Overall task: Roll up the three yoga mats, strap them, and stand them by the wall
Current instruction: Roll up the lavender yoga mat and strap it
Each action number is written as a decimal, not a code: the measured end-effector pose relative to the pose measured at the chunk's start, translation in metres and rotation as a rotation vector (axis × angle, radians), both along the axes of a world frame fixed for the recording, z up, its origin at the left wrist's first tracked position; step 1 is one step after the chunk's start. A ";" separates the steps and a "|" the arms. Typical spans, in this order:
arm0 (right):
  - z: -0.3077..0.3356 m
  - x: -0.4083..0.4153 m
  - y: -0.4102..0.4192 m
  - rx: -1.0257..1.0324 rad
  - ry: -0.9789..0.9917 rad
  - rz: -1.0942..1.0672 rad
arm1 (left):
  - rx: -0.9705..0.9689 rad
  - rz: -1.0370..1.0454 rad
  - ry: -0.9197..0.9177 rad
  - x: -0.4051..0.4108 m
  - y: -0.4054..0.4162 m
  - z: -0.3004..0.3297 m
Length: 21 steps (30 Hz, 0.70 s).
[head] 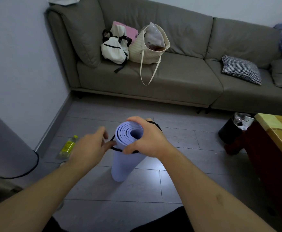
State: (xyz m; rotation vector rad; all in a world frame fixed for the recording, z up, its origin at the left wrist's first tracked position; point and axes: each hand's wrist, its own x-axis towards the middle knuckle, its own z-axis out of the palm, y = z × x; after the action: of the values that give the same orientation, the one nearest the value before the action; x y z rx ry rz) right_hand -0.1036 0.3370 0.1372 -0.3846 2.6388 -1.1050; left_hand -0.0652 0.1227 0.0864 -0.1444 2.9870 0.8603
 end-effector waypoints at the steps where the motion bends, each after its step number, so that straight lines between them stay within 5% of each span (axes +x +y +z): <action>1: 0.001 -0.002 -0.005 -0.018 -0.008 -0.017 | -0.003 0.015 0.058 -0.002 0.001 0.005; 5: 0.001 -0.010 -0.026 -0.077 -0.050 -0.068 | 0.171 0.005 0.171 -0.013 0.000 0.015; 10: 0.002 -0.013 -0.043 -0.133 -0.120 -0.066 | 0.044 -0.050 0.256 -0.010 -0.012 0.010; 15: 0.007 -0.024 -0.043 -0.607 -0.535 -0.162 | 0.194 0.055 0.246 -0.003 -0.018 0.010; 21: -0.008 -0.023 -0.033 -0.805 -0.615 -0.177 | 0.163 0.072 0.208 -0.008 -0.018 0.006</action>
State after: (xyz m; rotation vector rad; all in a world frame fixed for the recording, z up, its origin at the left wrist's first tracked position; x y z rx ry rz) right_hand -0.1262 0.3045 0.1289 0.0649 1.6422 -1.9413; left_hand -0.0736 0.1047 0.0922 -0.1685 3.0979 1.1923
